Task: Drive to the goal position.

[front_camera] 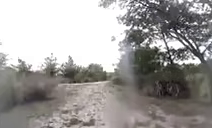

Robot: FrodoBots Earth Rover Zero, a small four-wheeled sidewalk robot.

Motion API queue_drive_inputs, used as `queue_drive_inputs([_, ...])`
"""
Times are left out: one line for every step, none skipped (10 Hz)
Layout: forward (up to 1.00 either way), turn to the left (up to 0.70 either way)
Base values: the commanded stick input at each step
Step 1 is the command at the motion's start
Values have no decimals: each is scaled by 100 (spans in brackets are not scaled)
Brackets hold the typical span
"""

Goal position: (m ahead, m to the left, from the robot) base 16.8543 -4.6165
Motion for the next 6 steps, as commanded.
queue_drive_inputs([60, 0])
queue_drive_inputs([60, 3])
queue_drive_inputs([60, 14])
queue_drive_inputs([60, 14])
queue_drive_inputs([60, 6])
queue_drive_inputs([60, 0])
